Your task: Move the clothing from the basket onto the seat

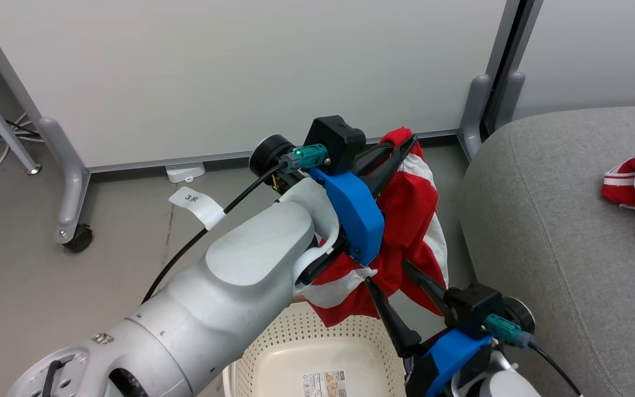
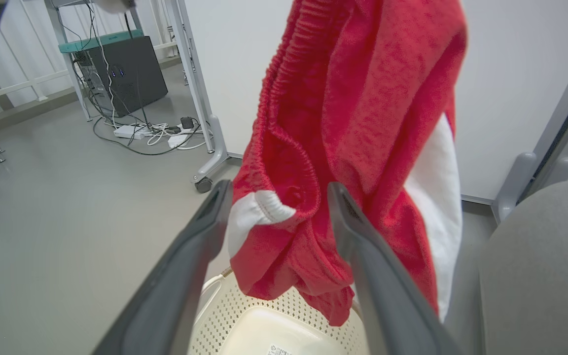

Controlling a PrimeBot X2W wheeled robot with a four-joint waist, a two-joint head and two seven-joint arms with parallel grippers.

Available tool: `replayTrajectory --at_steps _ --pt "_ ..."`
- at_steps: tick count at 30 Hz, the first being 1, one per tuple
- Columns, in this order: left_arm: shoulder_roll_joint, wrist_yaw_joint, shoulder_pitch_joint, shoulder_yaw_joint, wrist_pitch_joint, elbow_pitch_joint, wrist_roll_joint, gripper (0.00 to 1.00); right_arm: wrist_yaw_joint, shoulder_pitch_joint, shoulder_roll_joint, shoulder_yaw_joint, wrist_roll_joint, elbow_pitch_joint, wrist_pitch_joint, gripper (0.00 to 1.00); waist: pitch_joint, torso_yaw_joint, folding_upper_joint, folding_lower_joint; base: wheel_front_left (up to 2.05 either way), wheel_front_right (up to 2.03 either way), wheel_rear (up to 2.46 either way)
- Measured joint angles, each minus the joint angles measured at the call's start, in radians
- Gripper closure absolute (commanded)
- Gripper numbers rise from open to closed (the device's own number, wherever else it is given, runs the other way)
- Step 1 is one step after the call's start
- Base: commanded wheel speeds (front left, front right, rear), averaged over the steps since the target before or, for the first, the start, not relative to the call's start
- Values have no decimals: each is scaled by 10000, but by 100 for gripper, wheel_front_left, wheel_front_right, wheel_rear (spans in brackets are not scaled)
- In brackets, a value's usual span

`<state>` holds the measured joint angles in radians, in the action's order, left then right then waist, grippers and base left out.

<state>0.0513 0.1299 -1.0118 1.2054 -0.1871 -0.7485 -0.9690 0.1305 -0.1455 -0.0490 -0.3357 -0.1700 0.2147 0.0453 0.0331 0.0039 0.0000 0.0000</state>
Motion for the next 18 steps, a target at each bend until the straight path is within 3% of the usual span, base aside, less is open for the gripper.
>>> replayTrajectory --at_steps 6,18 --pt "-2 0 -112 163 0 84 -155 100 0 -975 2 -650 -13 771 -184 0 44 -48 0 0 0 0 0" --pt "-8 -10 -341 420 19 393 -353 100 2 -3076 0 -1894 -807 3638 -351 0 49 -96 0 0 0 0 0"
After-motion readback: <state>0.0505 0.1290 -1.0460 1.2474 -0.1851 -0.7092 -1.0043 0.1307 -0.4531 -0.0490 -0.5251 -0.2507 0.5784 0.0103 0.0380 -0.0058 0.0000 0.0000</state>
